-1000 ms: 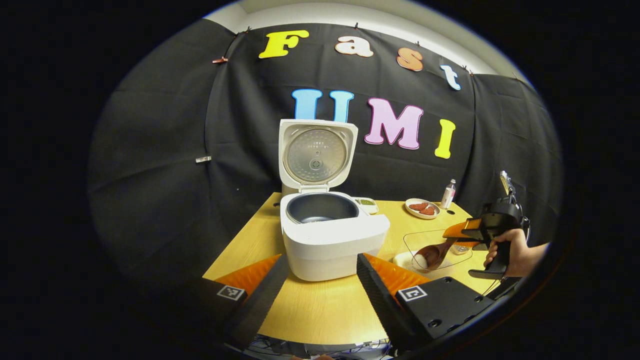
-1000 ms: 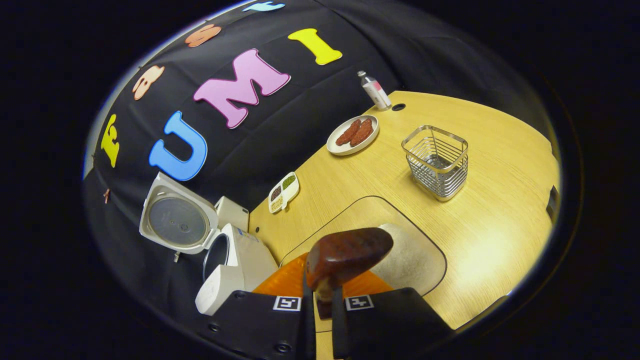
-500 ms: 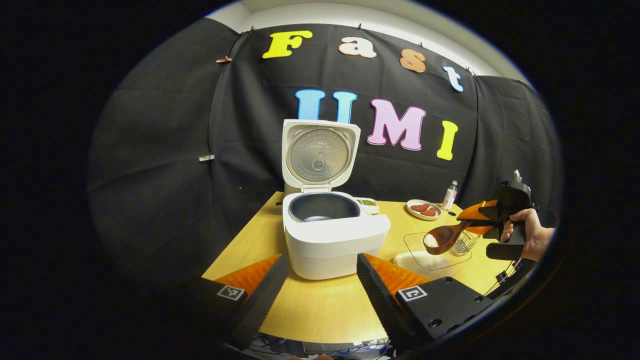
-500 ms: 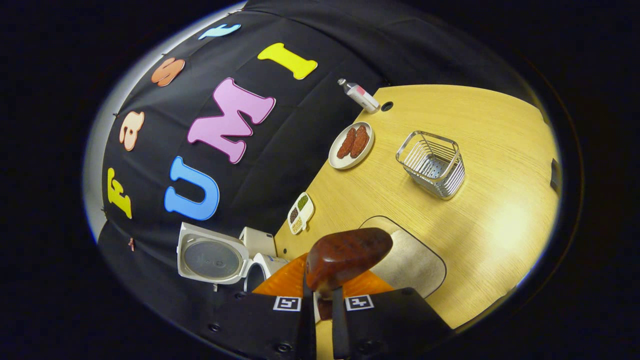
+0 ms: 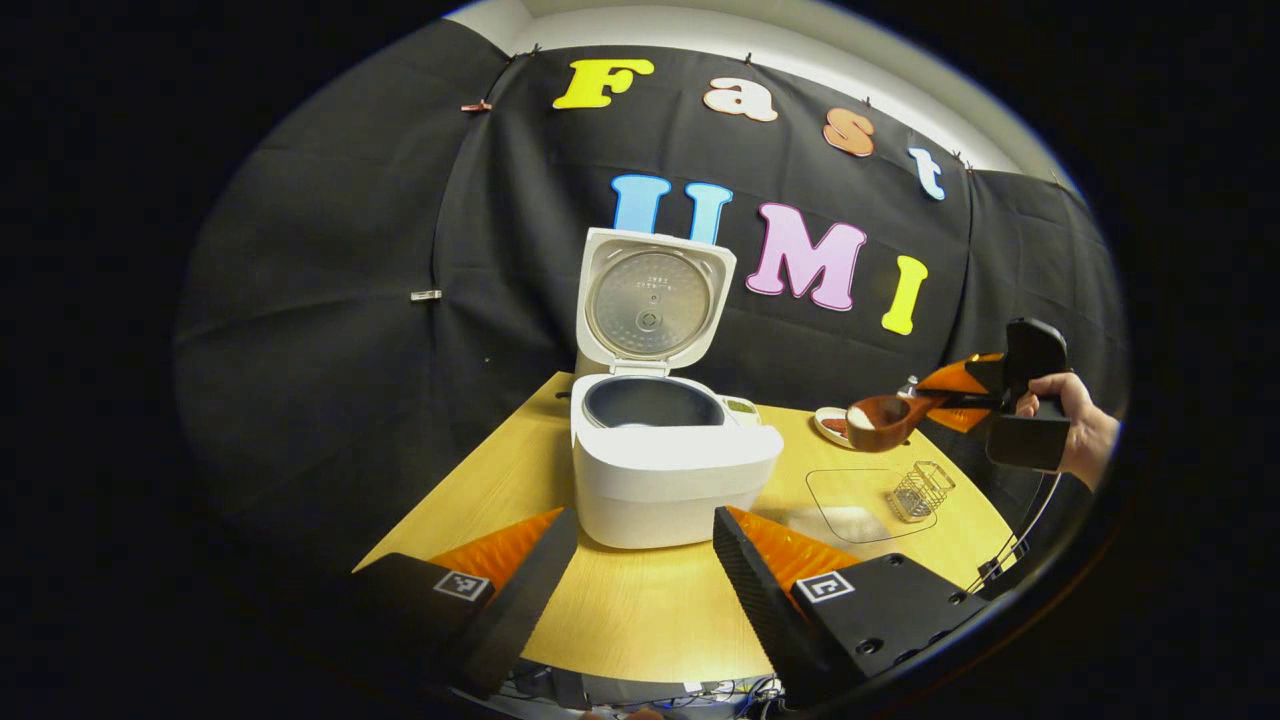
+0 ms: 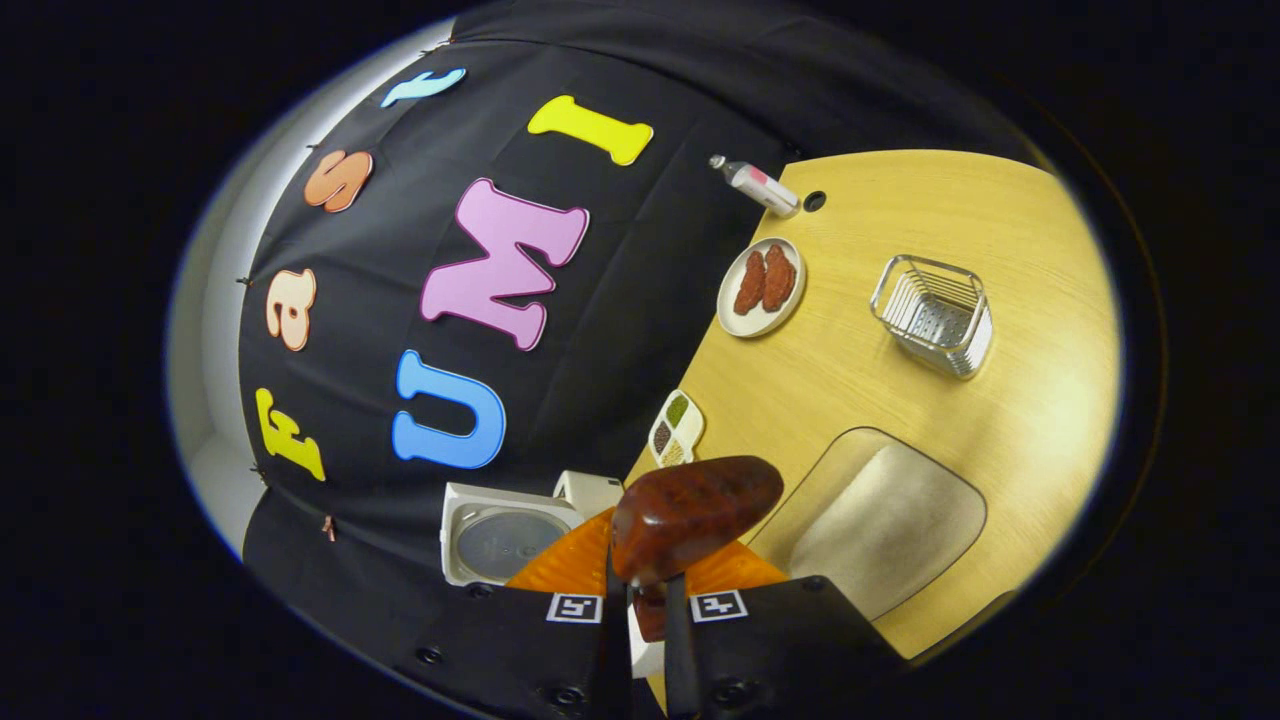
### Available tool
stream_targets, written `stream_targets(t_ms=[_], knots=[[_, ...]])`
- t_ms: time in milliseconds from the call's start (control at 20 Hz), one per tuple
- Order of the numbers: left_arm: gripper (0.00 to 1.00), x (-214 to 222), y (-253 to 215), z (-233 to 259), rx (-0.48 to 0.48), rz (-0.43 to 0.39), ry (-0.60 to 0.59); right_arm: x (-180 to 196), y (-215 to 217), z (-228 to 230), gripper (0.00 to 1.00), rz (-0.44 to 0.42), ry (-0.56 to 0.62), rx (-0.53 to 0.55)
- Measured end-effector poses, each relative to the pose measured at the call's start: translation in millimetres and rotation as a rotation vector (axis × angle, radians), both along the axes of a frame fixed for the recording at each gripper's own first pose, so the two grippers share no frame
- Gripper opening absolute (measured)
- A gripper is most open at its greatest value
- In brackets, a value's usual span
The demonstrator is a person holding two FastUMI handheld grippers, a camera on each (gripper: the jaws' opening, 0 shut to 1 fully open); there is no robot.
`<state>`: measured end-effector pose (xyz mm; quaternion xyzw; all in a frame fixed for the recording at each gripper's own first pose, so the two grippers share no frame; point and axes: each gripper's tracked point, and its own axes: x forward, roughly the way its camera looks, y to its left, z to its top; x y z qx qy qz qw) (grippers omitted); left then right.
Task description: Close the left gripper, press the button to open the rice cooker; take a wooden spoon from the chopstick holder with the right hand, scoop a spoonful of rice and pour it into the rice cooker, then put the wooden spoon back into the chopstick holder.
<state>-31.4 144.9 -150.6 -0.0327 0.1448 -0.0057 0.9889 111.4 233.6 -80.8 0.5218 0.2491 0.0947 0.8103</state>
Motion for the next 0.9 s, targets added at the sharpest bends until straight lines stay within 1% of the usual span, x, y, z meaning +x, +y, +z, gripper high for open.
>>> stream_targets(t_ms=[150, 300, 450, 750, 900], knots=[[0.95, -2, 13, -1, 0.021, 0.025, -0.006, 7, 26, 13, 0.17, 0.025, -0.005, 0.041], [0.95, -2, 25, -2, 0.006, 0.053, -0.01, 20, 55, 21, 0.17, 0.045, -0.01, 0.062], [0.95, -4, 35, -5, 0.01, 0.078, -0.007, 26, 91, 29, 0.17, 0.082, -0.021, 0.079], [0.95, -7, 45, -15, -0.041, 0.118, 0.011, 36, 155, 29, 0.17, 0.17, -0.055, 0.018], [0.95, -9, 61, -16, 0.009, 0.143, 0.009, 47, 182, 25, 0.17, 0.211, -0.083, -0.036]])
